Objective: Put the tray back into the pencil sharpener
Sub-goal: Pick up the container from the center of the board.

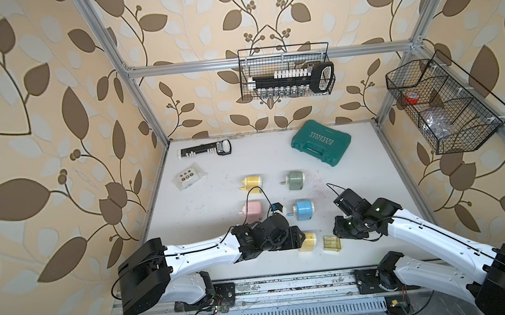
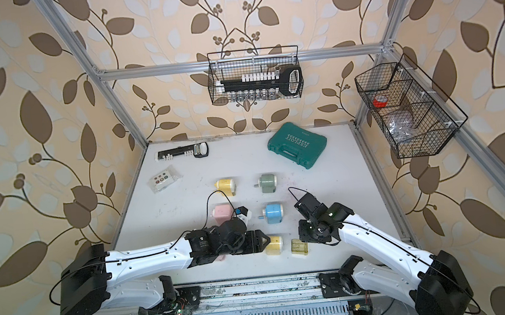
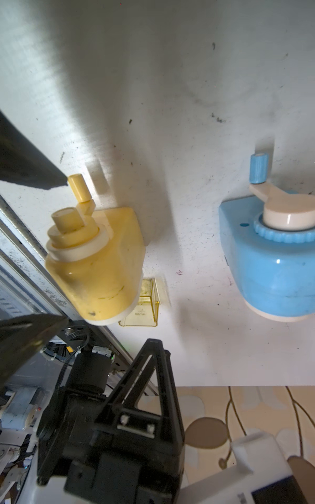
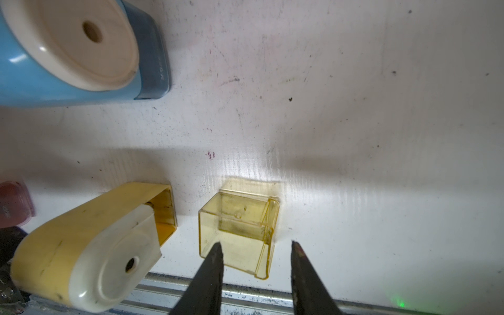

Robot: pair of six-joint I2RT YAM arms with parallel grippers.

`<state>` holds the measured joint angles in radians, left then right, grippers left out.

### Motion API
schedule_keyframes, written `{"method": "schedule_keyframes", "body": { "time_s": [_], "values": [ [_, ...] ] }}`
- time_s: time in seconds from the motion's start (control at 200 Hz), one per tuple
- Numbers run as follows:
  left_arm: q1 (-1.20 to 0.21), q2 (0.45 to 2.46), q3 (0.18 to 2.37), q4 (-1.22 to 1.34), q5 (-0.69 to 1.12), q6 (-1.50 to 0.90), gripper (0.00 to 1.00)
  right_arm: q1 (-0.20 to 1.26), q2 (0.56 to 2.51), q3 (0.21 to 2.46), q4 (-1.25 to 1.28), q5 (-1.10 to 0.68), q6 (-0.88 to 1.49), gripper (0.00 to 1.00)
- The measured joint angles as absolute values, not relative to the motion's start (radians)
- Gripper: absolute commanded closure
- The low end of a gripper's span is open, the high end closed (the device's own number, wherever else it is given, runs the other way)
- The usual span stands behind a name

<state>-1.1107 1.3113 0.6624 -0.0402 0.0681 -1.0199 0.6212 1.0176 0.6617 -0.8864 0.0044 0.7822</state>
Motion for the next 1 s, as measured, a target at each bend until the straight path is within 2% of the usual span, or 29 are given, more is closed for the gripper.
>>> {"method": "schedule_keyframes", "body": {
  "time_s": [0.635,1.0],
  "values": [
    [-1.111,1.368,0.632,0.079,0.081,-1.080,0.35,0.660,1.018,0.632,-0.880,0.004,0.804,0.63],
    [-1.111,1.370,0.627,0.080,0.097,-1.083,0.35,0.695,1.019,0.632,-0.893,0.007,0.820,0.63]
  ]
}}
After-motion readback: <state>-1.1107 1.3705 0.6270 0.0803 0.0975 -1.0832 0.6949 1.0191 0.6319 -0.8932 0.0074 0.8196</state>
